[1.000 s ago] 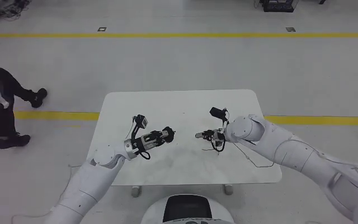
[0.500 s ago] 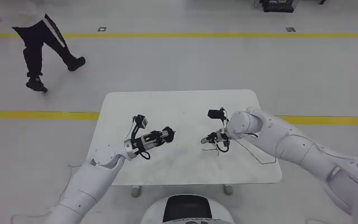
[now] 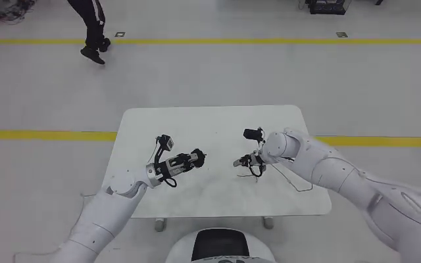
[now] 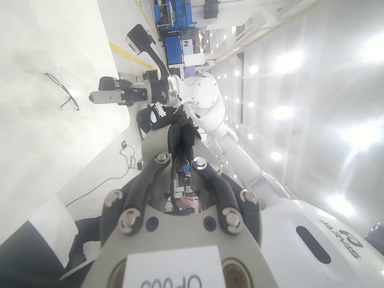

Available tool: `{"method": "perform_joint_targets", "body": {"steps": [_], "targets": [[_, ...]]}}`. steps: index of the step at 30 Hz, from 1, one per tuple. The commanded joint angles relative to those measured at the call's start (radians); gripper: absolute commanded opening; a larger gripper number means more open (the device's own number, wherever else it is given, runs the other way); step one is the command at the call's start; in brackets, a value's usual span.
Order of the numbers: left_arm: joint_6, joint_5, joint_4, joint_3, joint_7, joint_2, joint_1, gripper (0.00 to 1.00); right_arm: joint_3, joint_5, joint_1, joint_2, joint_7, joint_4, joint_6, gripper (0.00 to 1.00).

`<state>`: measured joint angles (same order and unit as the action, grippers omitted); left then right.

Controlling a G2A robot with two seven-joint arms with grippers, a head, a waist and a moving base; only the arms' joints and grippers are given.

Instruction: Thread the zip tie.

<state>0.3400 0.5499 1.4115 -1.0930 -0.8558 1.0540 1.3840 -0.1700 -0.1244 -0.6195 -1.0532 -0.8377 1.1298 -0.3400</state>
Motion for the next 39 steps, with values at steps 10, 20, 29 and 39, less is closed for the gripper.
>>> {"method": "perform_joint_targets", "body": {"steps": [10,20,29,39], "targets": [[0.0,0.0,0.0,0.0,0.0,0.0,0.0,0.0,0.0,0.057,0.0,-0.022,0.004,-0.031,0.0,1.0],[0.0,0.0,0.0,0.0,0.0,0.0,0.0,0.0,-0.001,0.188,-0.016,-0.039,-0.014,-0.004,0.0,1.0],[0.0,0.0,0.0,0.0,0.0,0.0,0.0,0.0,-0.017,0.317,-0.026,-0.071,-0.096,0.005,0.0,1.0],[0.0,0.0,0.0,0.0,0.0,0.0,0.0,0.0,-0.064,0.431,-0.065,-0.088,-0.151,0.015,0.0,0.83]]}}
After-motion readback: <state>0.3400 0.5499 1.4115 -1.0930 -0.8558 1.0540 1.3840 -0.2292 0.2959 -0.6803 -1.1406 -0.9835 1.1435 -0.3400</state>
